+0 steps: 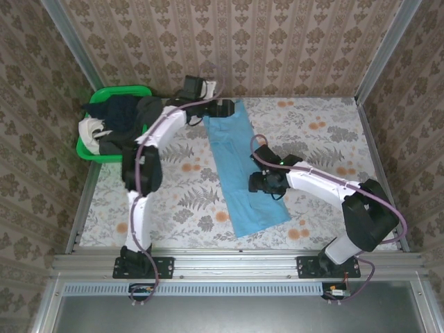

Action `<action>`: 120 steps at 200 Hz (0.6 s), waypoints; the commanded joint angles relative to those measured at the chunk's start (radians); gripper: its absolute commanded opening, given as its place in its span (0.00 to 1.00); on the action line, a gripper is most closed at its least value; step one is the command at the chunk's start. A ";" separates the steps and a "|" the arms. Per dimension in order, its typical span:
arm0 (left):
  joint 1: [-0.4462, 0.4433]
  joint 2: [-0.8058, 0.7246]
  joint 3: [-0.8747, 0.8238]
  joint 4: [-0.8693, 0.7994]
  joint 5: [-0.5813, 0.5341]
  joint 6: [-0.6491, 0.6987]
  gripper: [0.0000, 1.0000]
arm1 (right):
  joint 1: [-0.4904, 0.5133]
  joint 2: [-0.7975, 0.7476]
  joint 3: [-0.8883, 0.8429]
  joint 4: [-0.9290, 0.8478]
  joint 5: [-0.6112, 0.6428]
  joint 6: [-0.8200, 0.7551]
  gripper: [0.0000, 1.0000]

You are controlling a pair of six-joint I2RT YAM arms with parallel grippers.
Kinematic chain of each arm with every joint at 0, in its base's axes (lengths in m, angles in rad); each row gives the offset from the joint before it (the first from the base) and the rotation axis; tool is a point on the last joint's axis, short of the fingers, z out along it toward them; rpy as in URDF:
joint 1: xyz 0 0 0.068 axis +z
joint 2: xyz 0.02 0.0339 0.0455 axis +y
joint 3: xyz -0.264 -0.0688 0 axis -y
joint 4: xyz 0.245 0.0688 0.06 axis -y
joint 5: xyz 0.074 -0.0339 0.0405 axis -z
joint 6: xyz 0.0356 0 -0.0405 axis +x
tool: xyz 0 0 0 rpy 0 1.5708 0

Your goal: Fold and stack the t-shirts

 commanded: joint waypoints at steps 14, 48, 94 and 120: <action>-0.040 -0.401 -0.555 0.224 -0.062 -0.113 1.00 | -0.092 0.031 -0.109 -0.030 0.043 -0.092 0.72; -0.257 -0.598 -1.001 0.344 -0.144 -0.205 0.92 | -0.104 0.022 -0.182 0.004 0.000 -0.094 0.62; -0.475 -0.613 -1.255 0.455 -0.221 -0.369 0.82 | -0.072 -0.108 -0.266 0.000 -0.014 -0.064 0.64; -0.521 -0.551 -1.284 0.496 -0.198 -0.390 0.72 | -0.070 -0.105 -0.289 -0.010 -0.009 -0.055 0.59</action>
